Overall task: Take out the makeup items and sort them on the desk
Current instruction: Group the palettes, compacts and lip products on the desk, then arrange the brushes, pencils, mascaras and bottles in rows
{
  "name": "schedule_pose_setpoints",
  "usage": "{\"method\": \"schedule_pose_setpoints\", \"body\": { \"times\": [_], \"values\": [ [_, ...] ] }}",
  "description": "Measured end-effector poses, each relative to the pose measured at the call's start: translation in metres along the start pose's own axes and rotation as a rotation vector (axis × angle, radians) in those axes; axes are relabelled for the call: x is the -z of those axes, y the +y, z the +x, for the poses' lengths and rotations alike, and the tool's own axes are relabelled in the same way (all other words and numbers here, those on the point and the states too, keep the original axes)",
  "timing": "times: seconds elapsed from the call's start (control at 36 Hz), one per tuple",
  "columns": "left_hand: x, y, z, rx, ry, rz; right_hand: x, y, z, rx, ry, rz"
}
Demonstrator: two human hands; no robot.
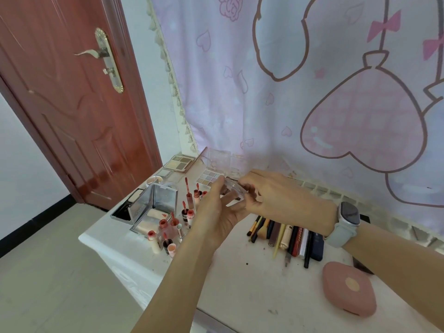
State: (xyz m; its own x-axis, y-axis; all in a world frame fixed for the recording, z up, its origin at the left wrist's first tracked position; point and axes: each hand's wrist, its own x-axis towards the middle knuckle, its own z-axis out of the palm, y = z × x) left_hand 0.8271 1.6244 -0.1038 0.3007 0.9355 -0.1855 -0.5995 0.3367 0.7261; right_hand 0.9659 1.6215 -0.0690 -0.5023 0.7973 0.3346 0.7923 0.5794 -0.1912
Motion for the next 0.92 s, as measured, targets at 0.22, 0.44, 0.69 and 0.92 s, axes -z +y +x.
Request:
{"method": "schedule_pose_setpoints", "body": {
  "times": [0.22, 0.44, 0.69, 0.92],
  "values": [
    [0.001, 0.000, -0.003, 0.110, -0.025, -0.099, 0.007, 0.021, 0.010, -0.124, 0.027, 0.239],
    [0.016, 0.004, -0.002, 0.247, -0.113, -0.083, -0.003, 0.039, 0.010, -0.421, -0.012, 0.527],
    [0.024, 0.010, 0.004, 0.096, 0.120, 0.045, -0.016, 0.056, 0.008, -0.770, 0.142, 1.012],
    [0.009, 0.030, 0.031, 0.099, 0.154, 0.602, -0.031, 0.057, 0.016, -0.861, 0.145, 0.958]
  ]
}}
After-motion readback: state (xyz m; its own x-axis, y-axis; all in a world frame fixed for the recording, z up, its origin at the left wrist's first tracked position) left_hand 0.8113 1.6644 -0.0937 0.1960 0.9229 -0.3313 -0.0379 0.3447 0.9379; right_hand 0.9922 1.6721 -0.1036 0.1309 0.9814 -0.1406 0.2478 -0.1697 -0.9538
